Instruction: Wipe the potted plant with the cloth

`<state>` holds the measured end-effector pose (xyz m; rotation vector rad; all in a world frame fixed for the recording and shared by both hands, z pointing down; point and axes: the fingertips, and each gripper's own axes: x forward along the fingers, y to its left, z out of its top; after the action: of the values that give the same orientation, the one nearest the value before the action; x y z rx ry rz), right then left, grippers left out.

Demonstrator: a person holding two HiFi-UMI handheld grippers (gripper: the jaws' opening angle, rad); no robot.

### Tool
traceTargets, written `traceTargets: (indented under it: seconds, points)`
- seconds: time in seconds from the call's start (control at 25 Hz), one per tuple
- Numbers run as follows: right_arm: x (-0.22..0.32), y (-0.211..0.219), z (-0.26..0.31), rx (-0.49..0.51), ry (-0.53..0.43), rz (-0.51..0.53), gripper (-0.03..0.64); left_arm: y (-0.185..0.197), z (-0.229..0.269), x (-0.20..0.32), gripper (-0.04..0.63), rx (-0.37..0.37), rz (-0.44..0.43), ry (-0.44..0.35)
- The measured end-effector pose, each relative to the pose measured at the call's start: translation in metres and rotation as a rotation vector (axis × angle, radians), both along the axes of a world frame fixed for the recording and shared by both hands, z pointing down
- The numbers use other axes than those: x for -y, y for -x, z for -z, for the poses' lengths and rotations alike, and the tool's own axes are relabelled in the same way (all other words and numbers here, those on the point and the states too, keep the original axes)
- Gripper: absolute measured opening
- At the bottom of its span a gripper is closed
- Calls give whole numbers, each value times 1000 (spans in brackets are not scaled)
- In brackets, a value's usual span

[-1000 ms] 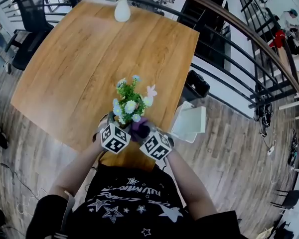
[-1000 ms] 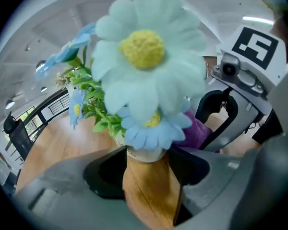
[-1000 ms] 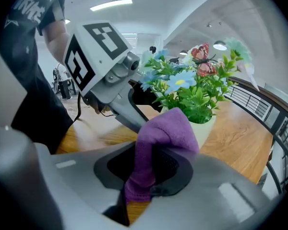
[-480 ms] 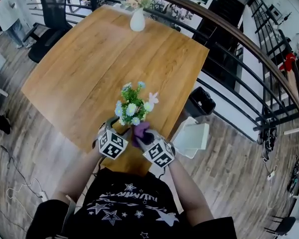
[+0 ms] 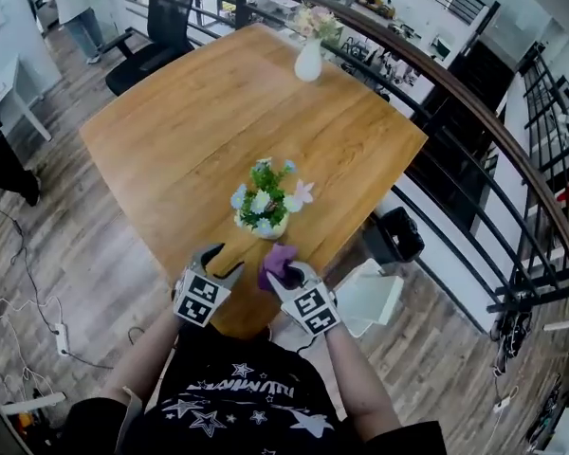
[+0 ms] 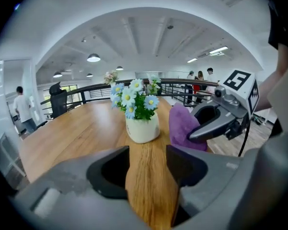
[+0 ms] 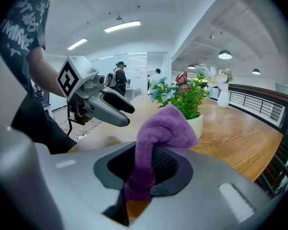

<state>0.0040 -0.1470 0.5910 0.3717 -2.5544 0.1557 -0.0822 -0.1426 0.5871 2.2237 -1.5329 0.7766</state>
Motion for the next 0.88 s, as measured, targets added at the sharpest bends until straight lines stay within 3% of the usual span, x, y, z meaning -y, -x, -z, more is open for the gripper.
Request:
traceTargets:
  seconds: [0.04,0.12,0.44,0.64,0.88]
  points:
    - [-2,-3,2,7,2,12,86,3,5,-6,232,-6,42,-10]
    - [-8,-10,6,14,22,35,86,8,12,-20,218,-18,119,-20]
    - [-16,-29,16,34,19,13,84,19,36,-54,76,-28,272,-92]
    - [-34,-25,23,26,24,-10,83,26,40,-88,28,-33,295,-91]
    - [-71,-24,43,64,29,-70,83,29,54,-149,14,-74,340,-102]
